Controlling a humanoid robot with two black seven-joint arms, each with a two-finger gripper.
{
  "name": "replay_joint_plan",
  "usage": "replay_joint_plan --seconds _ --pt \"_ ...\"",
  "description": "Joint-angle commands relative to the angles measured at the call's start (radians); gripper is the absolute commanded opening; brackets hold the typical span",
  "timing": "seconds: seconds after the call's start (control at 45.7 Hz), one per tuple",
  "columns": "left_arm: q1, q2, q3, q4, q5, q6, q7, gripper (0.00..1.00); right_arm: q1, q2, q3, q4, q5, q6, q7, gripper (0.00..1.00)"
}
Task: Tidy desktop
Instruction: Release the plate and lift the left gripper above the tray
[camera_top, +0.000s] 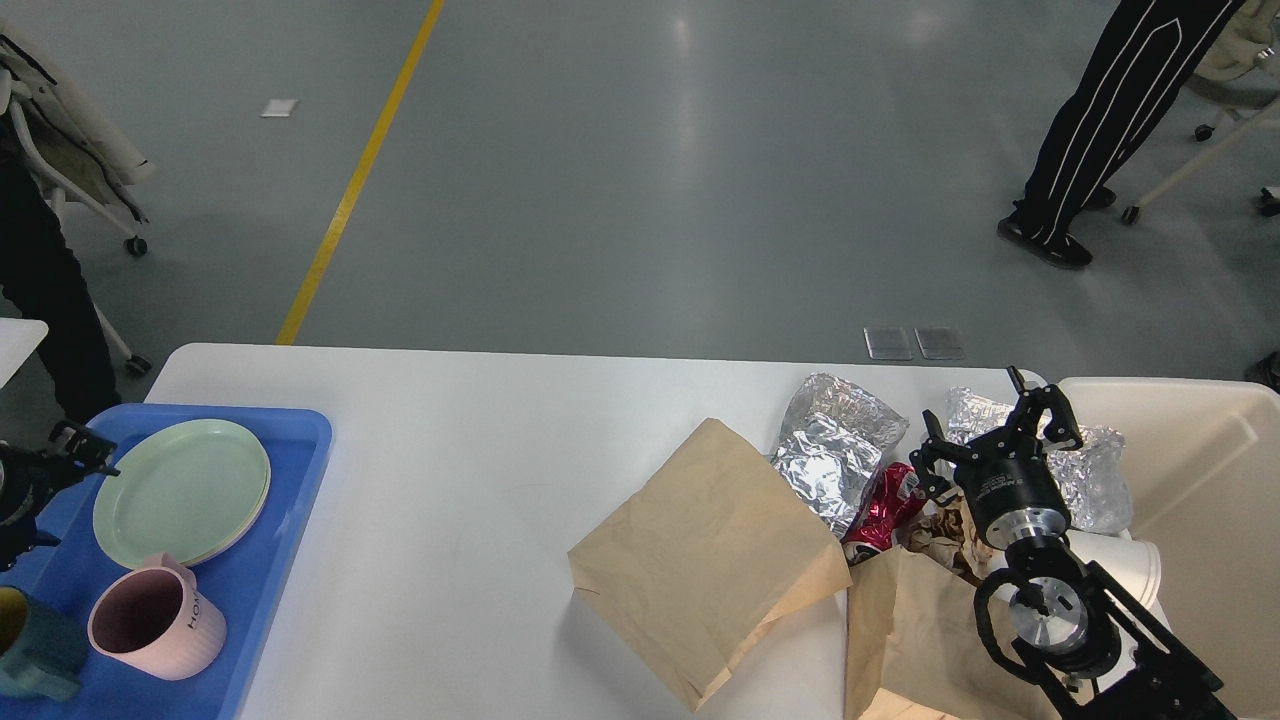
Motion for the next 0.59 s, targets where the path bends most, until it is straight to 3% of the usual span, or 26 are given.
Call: replay_joint_plan --seconds 0.0,0.066,0.241,0.46,0.569 --pt "-0.077 0.014 -0.015 0.0 0.001 -0.008 -0.011 0.96 0.0 0.0 0.0 0.0 0.001 0.0 0.0 1.0" --pt "-0.078 0.034 -0.071 0.003 0.003 -0.005 -0.014 0.96 0.0 0.0 0.0 0.0 -0.001 0.0 0.0 1.0" --pt "-0.066 0.135 -0.516 0.043 0.009 -0.008 -0.051 0.96 0.0 0.0 0.0 0.0 0.001 0.0 0.0 1.0" --pt "0.135 0.085 -1.196 0.041 0.009 -0.115 -0.08 0.96 0.0 0.0 0.0 0.0 -0.001 0.0 0.001 1.0" --pt "0.198 -0.023 -1.41 0.04 0.009 -0.127 -0.081 0.96 0.0 0.0 0.0 0.0 0.001 0.0 0.0 1.0"
